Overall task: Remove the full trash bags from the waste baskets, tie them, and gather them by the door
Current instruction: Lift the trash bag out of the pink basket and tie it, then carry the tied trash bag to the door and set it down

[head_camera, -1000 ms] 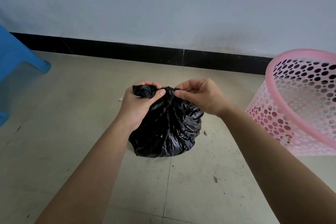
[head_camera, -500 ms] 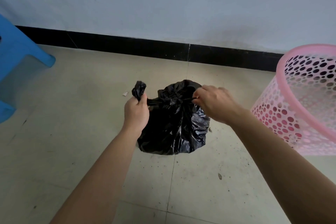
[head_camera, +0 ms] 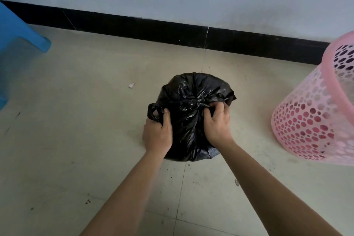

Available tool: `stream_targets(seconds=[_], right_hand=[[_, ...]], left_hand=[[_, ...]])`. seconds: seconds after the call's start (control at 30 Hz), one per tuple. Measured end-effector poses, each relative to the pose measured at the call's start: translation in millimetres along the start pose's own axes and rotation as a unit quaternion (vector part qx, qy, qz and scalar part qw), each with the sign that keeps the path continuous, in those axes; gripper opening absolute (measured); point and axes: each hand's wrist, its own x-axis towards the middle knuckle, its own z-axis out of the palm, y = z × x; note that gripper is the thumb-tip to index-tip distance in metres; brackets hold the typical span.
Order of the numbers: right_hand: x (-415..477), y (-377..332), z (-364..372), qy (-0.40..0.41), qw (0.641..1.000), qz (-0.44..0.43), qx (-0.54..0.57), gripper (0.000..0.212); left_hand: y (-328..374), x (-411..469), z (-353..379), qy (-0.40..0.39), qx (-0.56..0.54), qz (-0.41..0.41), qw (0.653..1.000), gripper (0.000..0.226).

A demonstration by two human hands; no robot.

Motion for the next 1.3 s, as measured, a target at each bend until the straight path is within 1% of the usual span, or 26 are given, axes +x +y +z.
stream_targets(seconds=[0.07,0.17,0.2,0.27,0.3,0.4,0.47,0.57,0.67,0.7,0.77,0.83,0.87,0.9,0.97,1.03,1.17,1.23,1.3], right_hand=[[-4.1,9.6,11.9,0.022,0.999,0.005,-0.025,0.034],[-5.3,21.8,21.1,0.065,0.997,-0.027,-0.034,0.042],[-2.0,25.5,23.6,0.079,0.995,-0.043,-0.039,0.043],[2.2,26.7,23.1,0.103,0.990,-0.078,-0.054,0.043],[5.5,27.0,23.3,0.105,0.989,-0.086,-0.056,0.043],[8.6,24.3,20.8,0.093,0.990,-0.098,-0.044,0.037],[2.7,22.1,15.7,0.079,0.992,-0.099,-0.025,0.032],[-13.7,18.9,6.4,0.051,0.997,-0.059,0.010,0.027],[-38.4,15.2,2.2,0.006,1.000,-0.008,0.014,0.021],[-47.2,12.0,-0.4,-0.008,1.000,0.013,0.017,0.021],[-63.4,4.6,-7.9,-0.033,0.997,0.060,0.037,0.021],[-79.0,-6.8,-19.7,-0.058,0.993,0.090,0.042,0.023],[-84.4,-13.3,-26.1,-0.074,0.992,0.091,0.036,0.022],[-93.1,-24.3,-35.5,-0.097,0.991,0.088,0.025,0.021],[-112.5,-53.2,-58.1,-0.142,0.987,0.070,-0.004,0.021],[-133.7,-93.3,-86.0,-0.178,0.983,0.041,-0.031,0.019],[-170.2,-204.1,-157.8,-0.249,0.965,-0.019,-0.079,0.018],[-184.7,-270.2,-200.1,-0.285,0.953,-0.042,-0.092,0.016],[-203.1,-347.0,-244.9,-0.312,0.943,-0.070,-0.094,0.015]], left_hand=[[-10.9,0.8,5.0,0.014,0.023,0.019,0.999,0.071],[-16.4,6.4,10.3,0.050,0.017,0.001,0.999,0.072],[-16.8,9.5,13.7,0.058,0.015,-0.004,0.998,0.070],[-12.6,11.3,14.9,0.064,0.022,0.018,0.998,0.061],[-13.7,13.3,16.9,0.065,0.026,0.025,0.997,0.060],[-19.0,15.3,19.0,0.073,0.008,0.025,0.997,0.069],[-27.1,9.3,17.2,0.078,-0.020,0.011,0.997,0.066],[-37.7,-8.2,10.9,0.067,-0.029,-0.030,0.997,0.050],[-47.6,-33.8,1.7,0.065,-0.015,-0.065,0.996,0.036],[-48.9,-41.2,-3.6,0.063,-0.008,-0.078,0.995,0.035],[-44.6,-52.7,-20.5,0.066,0.009,-0.091,0.994,0.044],[-34.0,-62.2,-50.1,0.066,0.045,-0.063,0.995,0.058],[-25.7,-65.0,-65.4,0.058,0.063,-0.044,0.995,0.060],[-13.4,-71.4,-84.4,0.049,0.078,-0.031,0.995,0.058],[16.0,-87.8,-123.0,0.035,0.099,-0.018,0.994,0.043],[49.8,-107.3,-163.1,0.032,0.090,-0.032,0.995,0.038],[144.1,-142.2,-246.1,0.029,-0.002,-0.162,0.986,0.044],[204.8,-159.6,-298.0,0.016,-0.041,-0.186,0.982,0.053],[274.5,-176.3,-361.8,0.013,-0.076,-0.188,0.979,0.057]])
